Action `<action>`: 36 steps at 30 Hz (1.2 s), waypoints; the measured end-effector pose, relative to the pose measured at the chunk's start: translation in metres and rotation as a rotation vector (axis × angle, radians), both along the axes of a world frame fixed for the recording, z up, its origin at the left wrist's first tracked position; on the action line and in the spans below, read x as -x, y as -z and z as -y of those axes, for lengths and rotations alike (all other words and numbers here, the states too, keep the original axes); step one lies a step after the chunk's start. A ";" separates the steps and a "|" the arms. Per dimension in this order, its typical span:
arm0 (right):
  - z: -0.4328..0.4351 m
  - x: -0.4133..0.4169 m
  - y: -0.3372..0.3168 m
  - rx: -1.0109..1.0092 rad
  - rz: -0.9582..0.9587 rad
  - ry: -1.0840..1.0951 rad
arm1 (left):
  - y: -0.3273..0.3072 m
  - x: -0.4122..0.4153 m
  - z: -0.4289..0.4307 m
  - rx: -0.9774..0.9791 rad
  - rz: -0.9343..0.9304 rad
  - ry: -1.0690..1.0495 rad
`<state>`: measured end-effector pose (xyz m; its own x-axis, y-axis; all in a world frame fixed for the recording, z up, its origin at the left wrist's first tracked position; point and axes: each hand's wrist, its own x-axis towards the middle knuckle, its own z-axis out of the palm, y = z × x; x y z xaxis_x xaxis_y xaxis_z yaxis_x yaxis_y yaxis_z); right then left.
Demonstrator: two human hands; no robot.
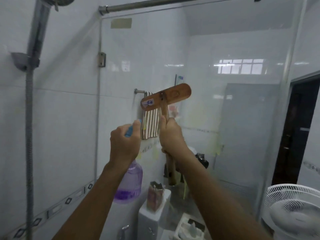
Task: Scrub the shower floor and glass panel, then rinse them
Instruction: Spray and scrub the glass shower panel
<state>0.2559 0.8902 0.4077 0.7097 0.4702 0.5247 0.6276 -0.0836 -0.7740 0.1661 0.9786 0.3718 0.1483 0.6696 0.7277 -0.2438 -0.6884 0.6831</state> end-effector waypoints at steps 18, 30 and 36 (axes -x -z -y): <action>-0.055 0.004 0.003 -0.007 0.055 0.002 | 0.007 0.028 -0.030 0.050 -0.077 -0.057; -0.050 0.019 0.061 0.116 0.015 -0.022 | 0.018 0.031 -0.039 0.046 -0.111 -0.077; -0.052 0.017 0.030 0.056 -0.003 -0.032 | 0.022 0.028 -0.045 0.155 -0.129 0.019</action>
